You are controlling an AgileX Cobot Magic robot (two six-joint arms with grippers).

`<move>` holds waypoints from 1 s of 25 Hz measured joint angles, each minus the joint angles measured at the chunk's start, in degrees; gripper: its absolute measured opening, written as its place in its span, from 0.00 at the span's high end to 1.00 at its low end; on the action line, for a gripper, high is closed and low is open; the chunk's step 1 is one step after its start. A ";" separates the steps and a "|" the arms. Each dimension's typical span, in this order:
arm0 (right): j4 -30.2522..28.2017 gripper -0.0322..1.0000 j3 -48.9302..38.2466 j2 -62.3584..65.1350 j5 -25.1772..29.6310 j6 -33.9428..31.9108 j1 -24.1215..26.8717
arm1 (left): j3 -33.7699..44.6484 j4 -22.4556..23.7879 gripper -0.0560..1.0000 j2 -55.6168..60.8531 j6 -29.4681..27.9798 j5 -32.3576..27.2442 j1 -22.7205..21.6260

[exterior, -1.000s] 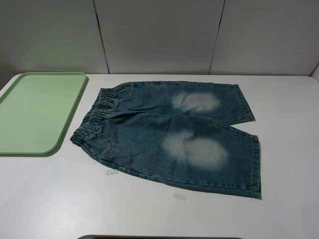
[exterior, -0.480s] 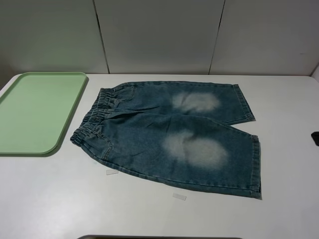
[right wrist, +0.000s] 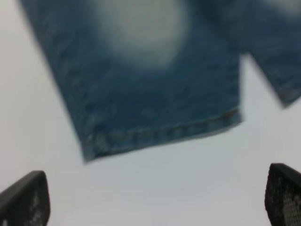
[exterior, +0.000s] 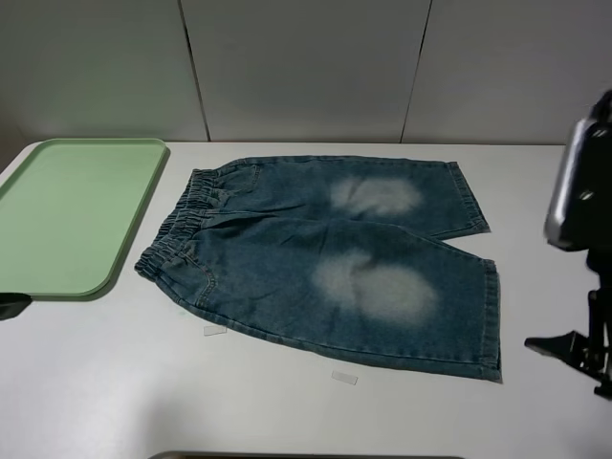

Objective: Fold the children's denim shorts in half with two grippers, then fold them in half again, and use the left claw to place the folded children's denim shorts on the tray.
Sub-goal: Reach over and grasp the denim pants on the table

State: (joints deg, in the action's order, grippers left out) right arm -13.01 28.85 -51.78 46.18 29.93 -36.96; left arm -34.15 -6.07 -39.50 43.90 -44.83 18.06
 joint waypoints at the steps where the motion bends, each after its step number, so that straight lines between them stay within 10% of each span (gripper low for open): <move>1: -1.14 0.30 -1.12 -1.31 -1.21 0.16 -1.16 | 0.00 0.00 0.02 -1.79 1.73 0.00 0.07; 11: -9.50 0.30 -7.98 -11.91 -19.44 0.24 -4.81 | 0.00 2.27 0.02 -16.36 14.22 1.77 0.07; 25: -23.36 0.30 -8.05 -33.29 -28.60 -11.39 -4.81 | -0.01 10.08 0.02 -30.73 17.65 12.32 0.07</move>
State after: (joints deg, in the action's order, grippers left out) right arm -36.37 20.80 -85.08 17.58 18.54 -41.77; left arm -34.16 4.02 -70.23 61.55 -32.52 18.13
